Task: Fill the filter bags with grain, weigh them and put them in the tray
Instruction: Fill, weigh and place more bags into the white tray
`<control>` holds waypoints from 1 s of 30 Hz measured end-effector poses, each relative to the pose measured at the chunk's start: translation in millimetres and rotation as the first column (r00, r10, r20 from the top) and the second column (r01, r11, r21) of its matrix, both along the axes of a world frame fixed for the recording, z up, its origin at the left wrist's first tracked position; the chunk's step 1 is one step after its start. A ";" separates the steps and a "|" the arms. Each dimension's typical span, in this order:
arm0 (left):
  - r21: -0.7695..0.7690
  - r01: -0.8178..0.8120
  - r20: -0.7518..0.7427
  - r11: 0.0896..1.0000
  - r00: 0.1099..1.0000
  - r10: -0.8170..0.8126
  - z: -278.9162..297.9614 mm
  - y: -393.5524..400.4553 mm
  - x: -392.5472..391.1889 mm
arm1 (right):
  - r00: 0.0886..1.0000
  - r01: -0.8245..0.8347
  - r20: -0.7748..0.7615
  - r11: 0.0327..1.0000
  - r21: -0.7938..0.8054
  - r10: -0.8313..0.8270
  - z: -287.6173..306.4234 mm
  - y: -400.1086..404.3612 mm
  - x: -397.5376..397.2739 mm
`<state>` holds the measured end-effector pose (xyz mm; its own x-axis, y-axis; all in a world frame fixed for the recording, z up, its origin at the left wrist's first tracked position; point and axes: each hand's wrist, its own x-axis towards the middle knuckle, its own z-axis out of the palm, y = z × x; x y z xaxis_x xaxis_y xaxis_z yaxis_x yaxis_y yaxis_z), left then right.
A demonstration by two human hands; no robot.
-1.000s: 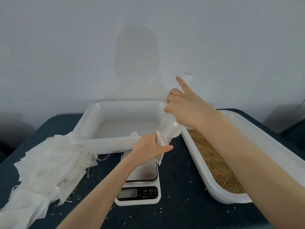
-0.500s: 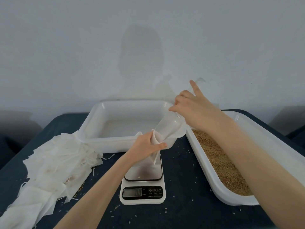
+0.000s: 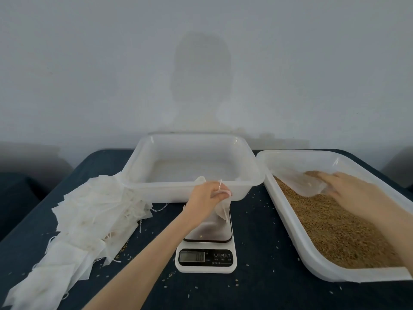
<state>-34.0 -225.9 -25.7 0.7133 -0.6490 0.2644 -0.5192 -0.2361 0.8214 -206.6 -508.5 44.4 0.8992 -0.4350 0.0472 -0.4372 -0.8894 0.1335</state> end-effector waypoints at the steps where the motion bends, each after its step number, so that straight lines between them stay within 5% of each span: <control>1: 0.023 -0.014 0.034 1.000 0.999 0.013 -5.5 5.1 0.5 | 0.999 0.023 -0.050 1.000 0.018 -0.022 -5.0 -2.5 -3.0; 7: 0.250 -0.114 0.154 0.962 0.985 0.076 -29.9 38.5 10.5 | 0.935 0.140 -0.344 0.983 0.123 -0.090 -29.8 -5.7 -0.3; 18: 0.276 -0.032 0.092 0.961 0.996 0.007 -26.9 88.6 14.1 | 0.879 0.161 -0.464 0.985 0.069 -0.111 -39.4 -2.4 12.0; 21: 0.262 -0.043 0.062 0.964 0.998 0.028 -24.1 99.5 15.0 | 0.924 0.112 -0.359 0.992 -0.066 -0.128 -22.0 4.7 17.0; 24: 0.220 -0.099 0.074 0.971 0.994 0.085 -18.7 106.3 15.4 | 0.995 0.083 -0.033 0.985 -0.153 -0.090 0.7 33.9 25.2; 27: 0.173 -0.165 0.101 0.971 0.984 0.149 -13.7 110.5 16.7 | 0.978 -0.044 0.204 0.999 -0.016 0.047 16.9 85.8 35.2; 30: 0.169 -0.230 0.158 0.958 0.966 0.204 -12.2 115.5 18.1 | 0.943 -0.269 0.224 0.960 0.074 0.247 16.5 142.7 44.9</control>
<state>-16.0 -110.5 -37.9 0.8074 -0.5296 0.2601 -0.5435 -0.4960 0.6772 -161.7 -365.8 60.8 0.9555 -0.2017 0.2151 -0.1990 -0.9794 -0.0344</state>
